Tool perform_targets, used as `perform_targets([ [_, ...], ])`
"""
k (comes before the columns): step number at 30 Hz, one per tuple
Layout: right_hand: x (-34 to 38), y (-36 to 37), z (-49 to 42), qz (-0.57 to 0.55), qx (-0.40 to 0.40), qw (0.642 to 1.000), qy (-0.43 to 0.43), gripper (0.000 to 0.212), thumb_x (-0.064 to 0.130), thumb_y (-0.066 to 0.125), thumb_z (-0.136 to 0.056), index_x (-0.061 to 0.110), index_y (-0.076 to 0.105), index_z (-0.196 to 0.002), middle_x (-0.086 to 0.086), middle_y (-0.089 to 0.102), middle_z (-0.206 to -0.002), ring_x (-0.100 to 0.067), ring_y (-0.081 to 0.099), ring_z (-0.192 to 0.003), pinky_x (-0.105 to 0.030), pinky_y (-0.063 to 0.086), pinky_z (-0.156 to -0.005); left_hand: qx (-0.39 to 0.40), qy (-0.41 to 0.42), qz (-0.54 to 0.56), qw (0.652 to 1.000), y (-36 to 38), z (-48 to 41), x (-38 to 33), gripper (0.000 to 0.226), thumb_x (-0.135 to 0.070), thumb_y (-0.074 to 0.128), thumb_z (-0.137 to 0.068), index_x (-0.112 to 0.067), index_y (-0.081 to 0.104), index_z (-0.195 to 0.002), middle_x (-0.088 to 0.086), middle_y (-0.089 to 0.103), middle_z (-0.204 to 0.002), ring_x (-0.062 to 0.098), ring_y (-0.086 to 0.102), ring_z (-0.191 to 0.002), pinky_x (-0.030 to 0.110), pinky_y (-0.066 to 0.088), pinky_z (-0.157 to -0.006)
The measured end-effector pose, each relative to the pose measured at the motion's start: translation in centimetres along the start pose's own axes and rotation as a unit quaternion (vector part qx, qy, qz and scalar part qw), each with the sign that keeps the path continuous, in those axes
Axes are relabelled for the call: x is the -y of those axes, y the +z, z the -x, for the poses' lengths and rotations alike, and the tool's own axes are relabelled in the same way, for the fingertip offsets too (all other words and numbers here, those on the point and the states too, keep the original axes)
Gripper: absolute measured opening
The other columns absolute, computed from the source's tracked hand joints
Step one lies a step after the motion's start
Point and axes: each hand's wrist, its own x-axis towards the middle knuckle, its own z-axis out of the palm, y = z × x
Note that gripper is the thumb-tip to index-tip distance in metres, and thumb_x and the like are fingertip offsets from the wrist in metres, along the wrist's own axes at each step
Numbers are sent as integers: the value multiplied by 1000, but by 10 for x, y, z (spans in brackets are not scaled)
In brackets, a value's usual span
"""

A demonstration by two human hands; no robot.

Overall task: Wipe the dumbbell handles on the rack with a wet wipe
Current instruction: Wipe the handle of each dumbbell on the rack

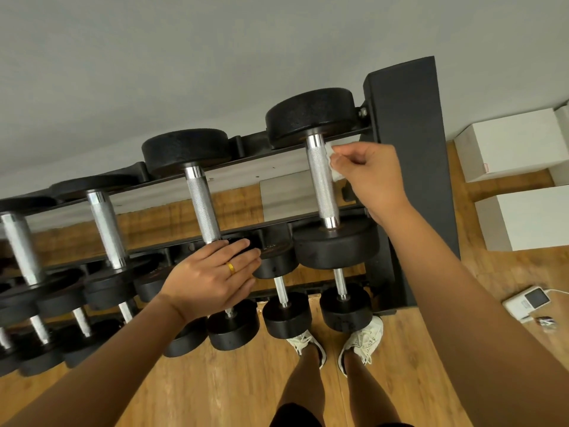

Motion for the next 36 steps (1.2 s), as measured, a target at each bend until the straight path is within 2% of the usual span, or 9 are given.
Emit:
perform_targets([
  [3,-11,-9,18,41,42,998,7,19,13,74,-90,15,75,-109,13,72,-96,3,68,-90,-10,51,-83,0,-2,6,1000,0,2,0,32,-32,58,-105,-13,76,-122,6,71,-130,27,66,-125,43,55,-101],
  [5,-15,-16,24,64,70,995,18,15,14,76,-89,16,75,-104,6,73,-98,-4,69,-92,-14,52,-85,-3,1,6,1000,0,2,1,32,-32,57,-106,-13,76,-122,6,71,-130,27,66,-125,43,55,-101],
  [8,-11,-18,16,67,77,995,17,12,12,76,-88,15,74,-99,3,73,-99,-9,70,-93,-14,53,-84,1,-3,9,1000,0,0,1,33,-32,56,-106,-12,75,-123,7,71,-130,28,65,-125,44,55,-101],
  [11,-8,-16,16,54,69,996,13,11,11,76,-88,16,73,-96,6,73,-99,-8,69,-92,-11,52,-83,-1,-1,5,1000,0,0,0,32,-32,57,-106,-12,75,-123,7,72,-129,28,66,-125,44,56,-100],
  [16,-20,-30,37,114,145,981,59,14,12,79,-85,13,75,-98,6,74,-96,-4,70,-91,-17,55,-87,-5,1,3,1000,1,1,1,32,-32,60,-104,-11,75,-123,7,71,-129,28,66,-125,44,56,-100],
  [22,-16,-24,28,101,106,989,30,12,10,77,-86,19,72,-92,4,74,-95,-6,70,-91,-15,52,-85,-4,2,1,1000,1,1,1,34,-32,58,-105,-10,75,-123,8,71,-129,29,66,-124,44,56,-99],
  [27,-15,-29,39,132,138,981,43,16,11,79,-84,25,72,-88,12,73,-95,-1,70,-91,-20,55,-89,-7,4,1,1000,2,1,1,34,-32,55,-106,-10,76,-122,8,72,-128,28,66,-123,43,56,-98],
  [32,10,-10,8,76,32,997,8,19,17,79,-85,16,73,-103,8,73,-97,1,69,-89,-14,54,-86,-11,2,1,1000,2,1,2,34,-34,57,-105,-10,76,-121,8,72,-127,29,67,-123,43,56,-98],
  [36,20,14,-3,36,-76,996,-29,12,13,75,-88,13,77,-100,5,74,-86,-4,70,-83,-15,53,-81,-12,3,2,1000,2,0,2,37,-36,54,-106,-10,76,-120,8,73,-126,29,67,-122,43,56,-97],
])
